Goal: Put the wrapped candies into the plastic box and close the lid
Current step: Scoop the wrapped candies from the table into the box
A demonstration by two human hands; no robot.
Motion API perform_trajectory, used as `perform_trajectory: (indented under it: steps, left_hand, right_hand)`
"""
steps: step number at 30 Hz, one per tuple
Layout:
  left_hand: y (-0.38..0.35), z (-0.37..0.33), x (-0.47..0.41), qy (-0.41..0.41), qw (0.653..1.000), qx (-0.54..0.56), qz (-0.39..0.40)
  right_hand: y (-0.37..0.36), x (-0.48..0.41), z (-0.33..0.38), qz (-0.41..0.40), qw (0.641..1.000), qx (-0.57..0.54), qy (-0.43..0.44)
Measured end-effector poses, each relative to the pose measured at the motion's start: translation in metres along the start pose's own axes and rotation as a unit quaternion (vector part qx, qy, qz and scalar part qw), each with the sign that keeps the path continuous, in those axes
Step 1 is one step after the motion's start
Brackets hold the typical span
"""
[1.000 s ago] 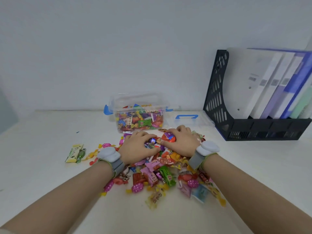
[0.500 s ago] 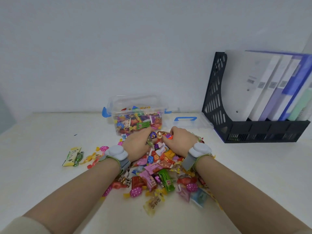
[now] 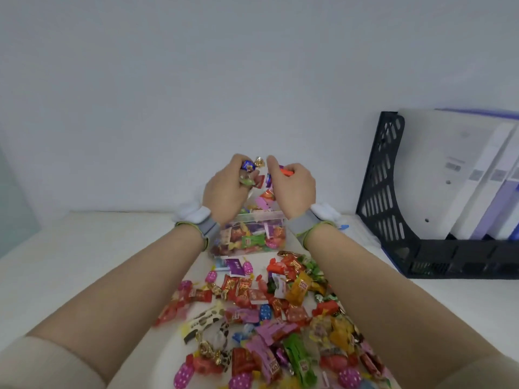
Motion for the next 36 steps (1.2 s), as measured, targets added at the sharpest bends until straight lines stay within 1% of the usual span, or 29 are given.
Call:
perform_trajectory:
  steps: [1, 3, 5, 6, 8, 11, 13, 15, 17, 20, 22, 24, 25, 26, 27, 29, 31, 32, 33, 34, 36]
  left_hand:
    - [-0.003, 0.009, -0.008, 0.019, 0.999, -0.013, 0.024]
    - [-0.013, 0.034, -0.019, 0.070, 0.991, -0.051, 0.097]
    - [-0.024, 0.060, -0.017, 0.113, 0.974, -0.099, 0.171]
    - [-0.028, 0.069, -0.015, 0.123, 0.966, -0.121, 0.194]
    - [-0.033, 0.080, -0.013, 0.125, 0.956, -0.155, 0.217]
    - [-0.038, 0.079, -0.015, 0.128, 0.947, -0.151, 0.251]
    - [-0.038, 0.076, -0.014, 0.120, 0.943, -0.153, 0.270]
    - [-0.033, 0.071, -0.012, 0.107, 0.946, -0.147, 0.269]
    - [-0.024, 0.063, -0.011, 0.099, 0.954, -0.119, 0.256]
    - [-0.008, 0.042, -0.003, 0.075, 0.977, -0.078, 0.186]
    - [0.005, 0.020, 0.012, 0.028, 0.990, -0.068, 0.117]
    - [0.016, -0.001, 0.033, -0.044, 0.995, -0.067, 0.066]
    - [0.019, -0.011, 0.049, -0.082, 0.993, -0.060, 0.062]
    - [0.020, -0.018, 0.065, -0.113, 0.989, -0.054, 0.080]
    - [0.016, -0.020, 0.081, -0.133, 0.983, -0.054, 0.114]
    - [0.001, -0.016, 0.112, -0.141, 0.964, -0.071, 0.213]
    - [-0.017, -0.002, 0.141, -0.104, 0.938, -0.089, 0.318]
    - [-0.023, 0.006, 0.153, -0.077, 0.926, -0.097, 0.356]
    - [-0.029, 0.012, 0.164, -0.066, 0.919, -0.109, 0.374]
    - [-0.032, 0.016, 0.171, -0.071, 0.916, -0.126, 0.374]
    - [-0.036, 0.018, 0.178, -0.093, 0.920, -0.154, 0.348]
  right_hand:
    - [-0.006, -0.005, 0.005, 0.002, 1.000, -0.016, -0.010]
    - [-0.027, -0.014, 0.007, 0.017, 0.998, -0.037, -0.037]
    - [-0.045, -0.019, 0.004, 0.037, 0.996, -0.042, -0.068]
    - [-0.054, -0.020, 0.001, 0.052, 0.995, -0.041, -0.080]
    - [-0.069, -0.019, -0.007, 0.099, 0.991, -0.013, -0.089]
    - [-0.081, -0.009, -0.018, 0.208, 0.973, 0.027, -0.098]
    - [-0.080, -0.005, -0.020, 0.253, 0.962, 0.046, -0.094]
    - [-0.073, -0.004, -0.012, 0.264, 0.960, 0.062, -0.067]
    - [-0.063, -0.006, 0.000, 0.233, 0.970, 0.061, -0.026]
    - [-0.039, 0.003, 0.016, 0.179, 0.983, 0.018, 0.021]
    - [-0.017, 0.014, 0.018, 0.158, 0.986, -0.025, 0.040]
    - [0.002, 0.023, 0.016, 0.151, 0.984, -0.070, 0.070]
    - [0.012, 0.031, 0.013, 0.160, 0.980, -0.083, 0.089]
    - [0.021, 0.038, 0.008, 0.175, 0.974, -0.086, 0.112]
    - [0.029, 0.045, 0.003, 0.191, 0.969, -0.075, 0.141]
    - [0.041, 0.056, -0.017, 0.210, 0.956, 0.012, 0.205]
    - [0.049, 0.064, -0.040, 0.222, 0.929, 0.138, 0.261]
    - [0.050, 0.067, -0.054, 0.242, 0.913, 0.192, 0.265]
    - [0.049, 0.070, -0.069, 0.276, 0.899, 0.233, 0.246]
    - [0.048, 0.074, -0.085, 0.319, 0.881, 0.272, 0.221]
    - [0.045, 0.087, -0.110, 0.386, 0.836, 0.337, 0.195]
Point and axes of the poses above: each hand's wrist, its own x-axis away from the middle knuckle, its own y-axis out of the back of the hand, z = x × y, the point moved 6 cm from there along -x, towards the middle knuckle, and after that the axes turned 8 degrees about -z, right-handed, at the moved point
